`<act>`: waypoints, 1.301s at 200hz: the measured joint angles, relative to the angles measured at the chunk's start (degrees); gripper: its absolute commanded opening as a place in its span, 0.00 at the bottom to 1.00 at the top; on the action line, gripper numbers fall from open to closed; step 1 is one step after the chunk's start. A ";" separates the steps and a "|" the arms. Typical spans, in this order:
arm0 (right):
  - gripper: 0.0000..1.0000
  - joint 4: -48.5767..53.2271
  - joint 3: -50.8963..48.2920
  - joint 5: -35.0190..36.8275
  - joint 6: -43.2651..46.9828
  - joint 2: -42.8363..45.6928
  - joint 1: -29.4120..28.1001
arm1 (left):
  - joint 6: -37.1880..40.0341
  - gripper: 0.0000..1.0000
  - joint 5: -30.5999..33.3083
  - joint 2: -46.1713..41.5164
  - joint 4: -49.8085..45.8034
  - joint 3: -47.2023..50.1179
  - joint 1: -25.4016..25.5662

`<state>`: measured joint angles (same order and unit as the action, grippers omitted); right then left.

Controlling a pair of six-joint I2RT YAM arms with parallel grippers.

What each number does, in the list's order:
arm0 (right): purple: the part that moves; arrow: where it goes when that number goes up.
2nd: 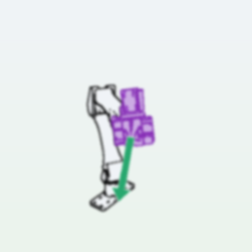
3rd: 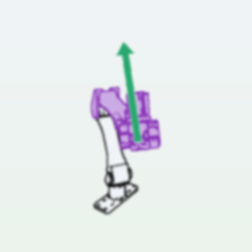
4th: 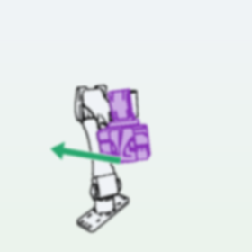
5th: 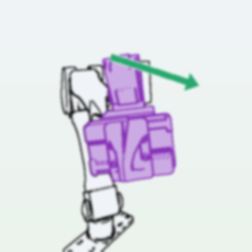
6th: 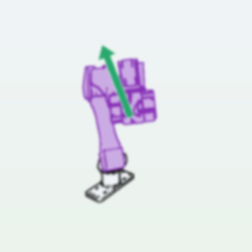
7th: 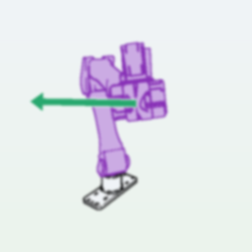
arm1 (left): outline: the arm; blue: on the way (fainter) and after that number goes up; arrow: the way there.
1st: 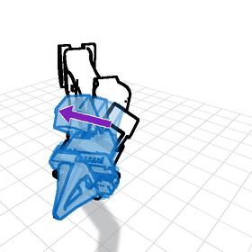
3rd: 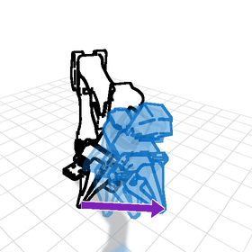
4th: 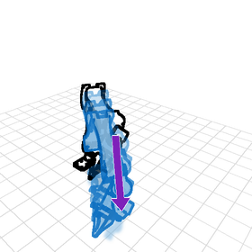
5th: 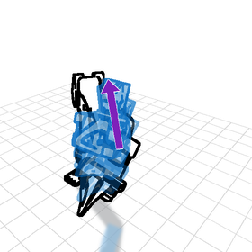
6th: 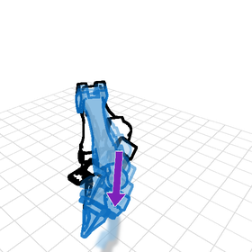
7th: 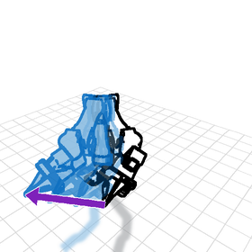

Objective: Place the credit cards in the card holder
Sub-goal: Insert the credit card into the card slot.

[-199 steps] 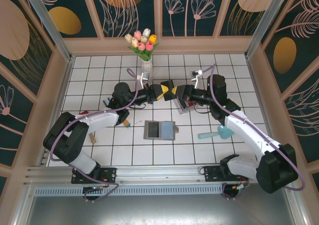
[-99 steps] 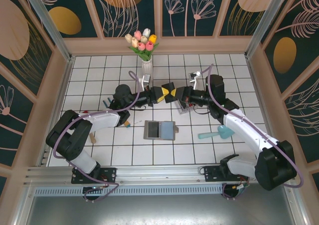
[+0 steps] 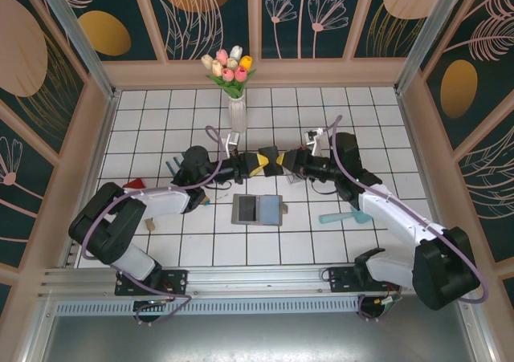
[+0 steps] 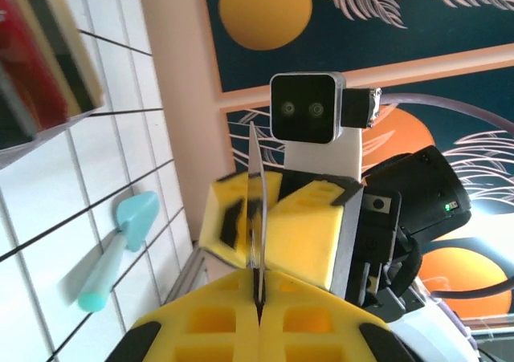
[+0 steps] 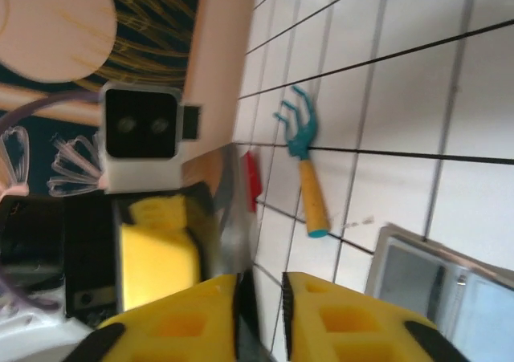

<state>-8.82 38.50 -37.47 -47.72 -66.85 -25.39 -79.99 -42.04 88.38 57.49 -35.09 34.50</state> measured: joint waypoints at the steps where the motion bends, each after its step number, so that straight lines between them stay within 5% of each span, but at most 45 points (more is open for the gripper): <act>1: 0.33 0.22 -0.11 0.44 0.24 0.15 0.00 | 0.13 0.00 0.04 -0.15 -0.31 0.04 0.00; 66: 0.51 11.32 -8.37 16.44 3.69 2.05 -4.11 | 19.82 0.00 2.01 -7.28 -26.82 7.50 -0.09; 102: 0.57 12.48 -8.17 21.22 4.63 -4.55 -11.10 | 25.92 0.00 3.30 -3.93 -33.55 8.13 -0.04; 145: 0.60 13.38 -7.32 25.68 5.18 -9.88 -12.72 | 30.27 0.01 4.26 0.90 -36.68 5.42 -0.04; 217: 0.59 13.35 -4.72 25.68 6.21 -14.80 -13.64 | 30.88 0.02 3.61 5.03 -34.23 5.29 0.02; 260: 0.41 13.38 -3.91 26.05 7.34 -16.65 -13.99 | 30.05 0.03 2.38 7.30 -31.17 5.29 0.09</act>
<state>4.56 34.59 -11.42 -40.38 -83.50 -39.38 -49.93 -39.66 95.68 26.33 -29.80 34.59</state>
